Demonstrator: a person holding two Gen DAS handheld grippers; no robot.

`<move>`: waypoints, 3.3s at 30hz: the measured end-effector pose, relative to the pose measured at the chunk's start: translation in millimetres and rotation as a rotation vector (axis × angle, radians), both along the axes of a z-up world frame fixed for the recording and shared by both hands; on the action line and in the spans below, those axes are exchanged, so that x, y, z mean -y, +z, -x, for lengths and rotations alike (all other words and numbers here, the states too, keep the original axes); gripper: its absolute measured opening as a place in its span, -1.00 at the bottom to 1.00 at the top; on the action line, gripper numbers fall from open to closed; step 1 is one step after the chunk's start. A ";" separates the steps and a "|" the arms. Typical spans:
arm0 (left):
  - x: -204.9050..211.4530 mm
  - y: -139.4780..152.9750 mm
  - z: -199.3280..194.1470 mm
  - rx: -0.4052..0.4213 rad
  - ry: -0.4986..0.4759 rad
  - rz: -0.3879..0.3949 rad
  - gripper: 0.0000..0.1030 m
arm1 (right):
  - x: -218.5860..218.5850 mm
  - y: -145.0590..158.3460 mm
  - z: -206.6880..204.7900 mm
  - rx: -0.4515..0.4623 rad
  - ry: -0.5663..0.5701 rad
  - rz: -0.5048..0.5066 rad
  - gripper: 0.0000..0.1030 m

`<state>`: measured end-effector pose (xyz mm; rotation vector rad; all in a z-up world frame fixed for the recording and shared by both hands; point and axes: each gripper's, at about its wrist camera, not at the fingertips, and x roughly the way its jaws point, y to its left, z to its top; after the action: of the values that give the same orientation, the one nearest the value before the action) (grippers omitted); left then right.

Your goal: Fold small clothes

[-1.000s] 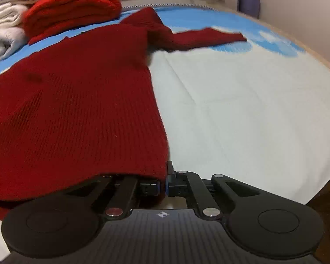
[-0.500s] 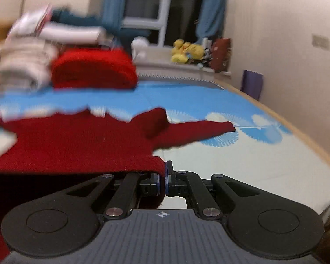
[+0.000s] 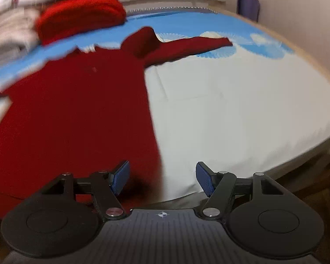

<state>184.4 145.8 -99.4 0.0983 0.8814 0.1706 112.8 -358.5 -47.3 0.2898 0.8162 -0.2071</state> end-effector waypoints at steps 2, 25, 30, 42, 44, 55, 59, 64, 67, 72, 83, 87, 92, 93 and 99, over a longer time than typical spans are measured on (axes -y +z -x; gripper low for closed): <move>-2.8 6.2 -1.2 0.043 0.033 0.033 0.68 | 14.2 8.5 -0.8 0.048 -0.024 -0.104 0.43; 86.4 -29.9 -44.6 -0.152 -0.095 0.009 -0.85 | -2.4 -71.7 -80.9 -0.083 0.024 -0.072 -0.65; 96.8 -35.1 -17.7 -0.133 -0.140 -0.055 -0.74 | -5.5 -72.9 -78.2 -0.105 0.004 -0.034 -0.60; 47.2 30.6 -47.1 0.097 0.078 0.102 0.84 | -4.8 -30.9 -82.3 0.104 -0.170 -0.032 0.48; 34.3 41.2 -69.0 0.120 0.151 0.149 0.86 | -12.5 -20.6 -95.9 0.104 -0.155 -0.069 0.48; -61.8 41.4 -220.5 0.211 0.477 0.443 0.99 | -57.7 -32.0 -209.1 0.014 -0.103 -0.226 0.52; -88.5 17.9 -283.9 0.190 0.519 0.524 0.99 | -57.9 -34.1 -218.7 -0.002 -0.084 -0.225 0.53; -127.9 -29.2 -343.1 0.168 0.651 0.674 0.99 | -51.7 -37.3 -229.7 -0.003 -0.124 -0.135 0.53; -143.2 -43.0 -361.6 0.207 0.685 0.753 0.99 | -42.2 -42.8 -234.7 -0.022 -0.148 -0.174 0.53; -154.6 -41.7 -385.6 0.228 0.720 0.745 0.42 | -36.6 -51.4 -241.7 -0.059 -0.174 -0.223 0.53; -205.2 1.8 -357.0 0.289 0.883 0.466 -1.00 | -31.3 -46.6 -232.8 -0.035 -0.157 -0.196 0.53; -214.8 10.4 -352.5 0.292 0.787 0.530 -1.00 | -30.2 -43.9 -230.2 -0.032 -0.151 -0.200 0.53; -188.9 6.4 -348.9 0.254 0.709 0.656 0.20 | -29.5 -38.5 -226.8 -0.015 -0.128 -0.209 0.53; -181.0 2.8 -347.9 0.232 0.702 0.672 0.47 | -28.4 -38.3 -225.8 -0.015 -0.124 -0.206 0.53; -161.8 -30.0 -337.4 0.180 0.737 0.704 0.72 | -24.6 -39.1 -221.7 -0.021 -0.133 -0.220 0.53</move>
<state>521.8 307.6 -129.5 -0.8965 0.7214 0.5339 334.5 -333.9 -86.4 0.5508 0.8422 -0.2450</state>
